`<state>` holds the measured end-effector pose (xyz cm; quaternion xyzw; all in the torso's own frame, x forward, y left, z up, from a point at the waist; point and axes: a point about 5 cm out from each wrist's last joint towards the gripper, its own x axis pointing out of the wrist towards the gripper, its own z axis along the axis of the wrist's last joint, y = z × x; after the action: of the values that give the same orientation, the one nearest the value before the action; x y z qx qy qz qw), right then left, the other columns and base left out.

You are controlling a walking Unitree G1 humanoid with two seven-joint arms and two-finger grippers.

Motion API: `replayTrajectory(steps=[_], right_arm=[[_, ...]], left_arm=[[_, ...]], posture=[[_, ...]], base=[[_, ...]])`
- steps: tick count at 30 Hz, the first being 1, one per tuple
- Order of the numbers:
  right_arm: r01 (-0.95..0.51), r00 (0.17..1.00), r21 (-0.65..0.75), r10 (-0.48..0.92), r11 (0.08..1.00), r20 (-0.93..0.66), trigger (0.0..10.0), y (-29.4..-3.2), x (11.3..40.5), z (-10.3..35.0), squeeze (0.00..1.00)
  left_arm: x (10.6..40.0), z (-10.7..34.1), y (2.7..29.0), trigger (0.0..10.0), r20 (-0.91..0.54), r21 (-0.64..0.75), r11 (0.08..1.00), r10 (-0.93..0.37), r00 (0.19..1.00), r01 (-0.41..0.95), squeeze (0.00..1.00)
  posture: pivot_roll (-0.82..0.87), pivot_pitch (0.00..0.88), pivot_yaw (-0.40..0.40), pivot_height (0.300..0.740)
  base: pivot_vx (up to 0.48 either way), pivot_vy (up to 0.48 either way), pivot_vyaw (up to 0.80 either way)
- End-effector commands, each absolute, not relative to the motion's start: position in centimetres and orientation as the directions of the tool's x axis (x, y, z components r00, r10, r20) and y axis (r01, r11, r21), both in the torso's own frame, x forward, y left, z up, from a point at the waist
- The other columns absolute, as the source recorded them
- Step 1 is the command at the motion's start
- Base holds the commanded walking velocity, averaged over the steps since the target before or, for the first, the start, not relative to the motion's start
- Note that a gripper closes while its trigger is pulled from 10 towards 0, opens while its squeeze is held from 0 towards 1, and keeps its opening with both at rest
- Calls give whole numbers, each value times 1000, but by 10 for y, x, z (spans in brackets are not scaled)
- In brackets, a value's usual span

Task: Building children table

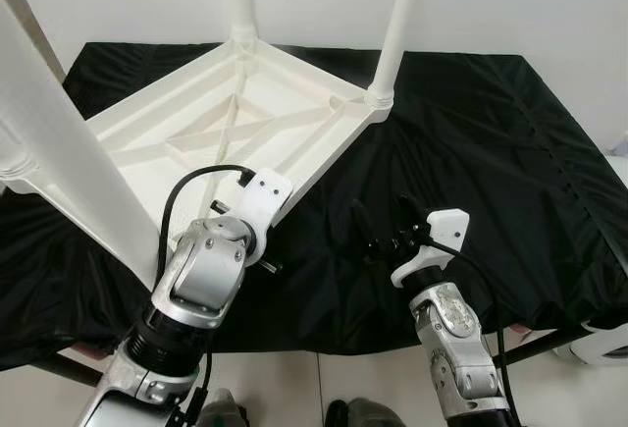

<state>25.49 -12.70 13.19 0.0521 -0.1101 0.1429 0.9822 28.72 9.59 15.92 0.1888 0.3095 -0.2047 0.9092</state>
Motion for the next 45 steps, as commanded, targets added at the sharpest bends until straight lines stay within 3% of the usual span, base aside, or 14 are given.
replayTrajectory(steps=[1,5,14,15,17,19,22,23,31,36,37,39,40,45], right_arm=[[-280,941,68,259,958,217,10000,-130,252,129,0],[-277,942,67,258,958,215,10000,-130,252,129,0],[-281,941,67,261,957,216,10000,-130,253,129,0],[-287,939,66,267,956,215,10000,-129,253,129,0],[-292,938,64,273,954,215,10000,-128,253,130,0],[-295,937,62,276,953,215,10000,-128,253,130,0],[-293,937,60,274,954,214,10000,-129,253,130,0],[-292,938,59,274,955,214,10000,-130,253,130,0],[-294,937,57,276,954,214,10000,-129,253,129,0],[-305,933,53,288,951,215,10000,-127,254,128,0],[-309,932,50,291,950,217,10000,-127,255,128,0],[-311,931,48,294,949,217,10000,-127,256,128,0],[-312,930,44,296,949,219,10000,-127,257,128,0],[-318,928,39,302,947,219,10000,-128,260,128,0]], left_arm=[[295,163,114,0,-561,326,894,-80,824,309,0],[291,157,134,0,-578,360,893,-13,816,270,0],[282,148,144,39,-603,371,890,12,798,267,0],[282,148,140,9412,-598,374,882,-8,802,288,0],[283,152,129,10000,-578,352,880,-63,813,318,0],[283,165,107,10000,-505,316,860,-205,838,401,0],[280,172,94,10000,-446,307,821,-322,835,481,8],[275,173,90,10000,-418,282,806,-385,823,520,1000],[256,170,83,10000,-320,258,726,-558,766,637,1000],[239,177,78,10000,-211,321,641,-669,713,697,1000],[236,179,78,10000,-183,304,641,-687,704,704,659],[234,179,78,10000,-164,293,644,-694,701,707,659],[231,180,79,10000,-154,274,641,-707,691,717,0],[225,178,86,10000,-99,231,643,-732,674,731,0]], posture=[[-14,83,-37,740],[-11,82,-39,740],[-4,80,-51,740],[-5,79,-53,740],[-7,77,-56,740],[-9,76,-55,740],[-11,75,-55,740],[-9,73,-53,740],[-3,69,-54,740],[9,64,-56,740],[14,63,-54,740],[14,63,-54,740],[20,63,-56,740],[29,65,-60,740]], base=[[0,0,0],[0,0,0],[0,0,0],[0,0,0],[0,0,0],[0,0,0],[0,0,0],[0,0,0],[0,0,0],[0,0,0],[0,0,0],[0,0,0],[0,0,0],[0,0,0]])
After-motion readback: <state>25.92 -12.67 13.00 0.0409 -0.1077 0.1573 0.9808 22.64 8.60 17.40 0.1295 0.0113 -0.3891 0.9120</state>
